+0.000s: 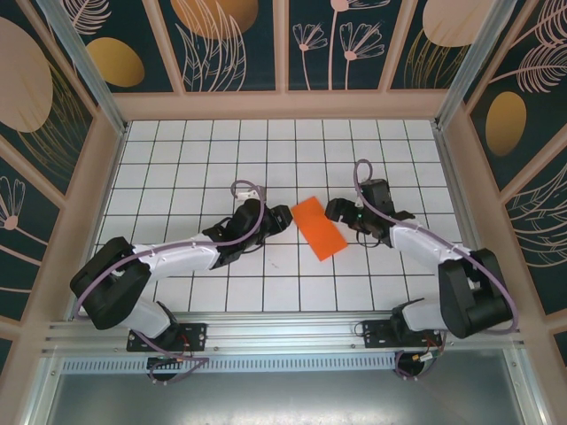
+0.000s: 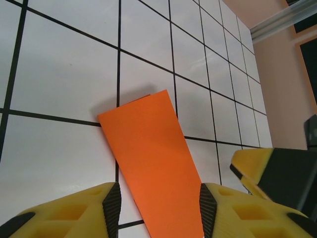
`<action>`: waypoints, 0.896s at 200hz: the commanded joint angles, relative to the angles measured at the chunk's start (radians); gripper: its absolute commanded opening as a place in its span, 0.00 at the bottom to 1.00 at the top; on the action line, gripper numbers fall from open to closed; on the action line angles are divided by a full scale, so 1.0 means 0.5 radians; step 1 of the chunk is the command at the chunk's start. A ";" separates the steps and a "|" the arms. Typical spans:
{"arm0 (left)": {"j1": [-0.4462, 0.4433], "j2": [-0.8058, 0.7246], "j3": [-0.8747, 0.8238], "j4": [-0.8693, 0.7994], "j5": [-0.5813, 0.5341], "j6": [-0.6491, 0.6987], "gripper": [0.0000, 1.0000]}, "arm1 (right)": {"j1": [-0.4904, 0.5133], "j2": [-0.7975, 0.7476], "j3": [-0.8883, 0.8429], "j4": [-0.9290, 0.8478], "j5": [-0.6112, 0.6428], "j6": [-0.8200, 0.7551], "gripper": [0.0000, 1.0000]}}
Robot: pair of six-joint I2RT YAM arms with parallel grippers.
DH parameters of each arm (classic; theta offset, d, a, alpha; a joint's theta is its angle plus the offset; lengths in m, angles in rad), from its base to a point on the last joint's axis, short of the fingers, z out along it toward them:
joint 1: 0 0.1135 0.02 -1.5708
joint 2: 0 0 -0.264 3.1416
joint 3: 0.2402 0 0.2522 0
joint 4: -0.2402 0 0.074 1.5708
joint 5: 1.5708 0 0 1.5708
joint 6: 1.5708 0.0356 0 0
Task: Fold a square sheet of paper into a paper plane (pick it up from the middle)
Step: Rotate the paper at the center of the table.
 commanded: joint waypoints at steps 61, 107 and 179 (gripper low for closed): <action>-0.001 0.106 -0.096 0.194 0.098 -0.201 0.51 | -0.009 0.310 0.092 0.085 -0.265 -0.181 0.77; 0.000 0.249 -0.014 0.215 0.210 -0.179 0.51 | 0.018 0.224 -0.029 0.000 -0.312 -0.201 0.74; 0.000 0.406 0.065 0.207 0.323 -0.157 0.49 | 0.120 -0.164 -0.389 0.138 -0.505 0.052 0.72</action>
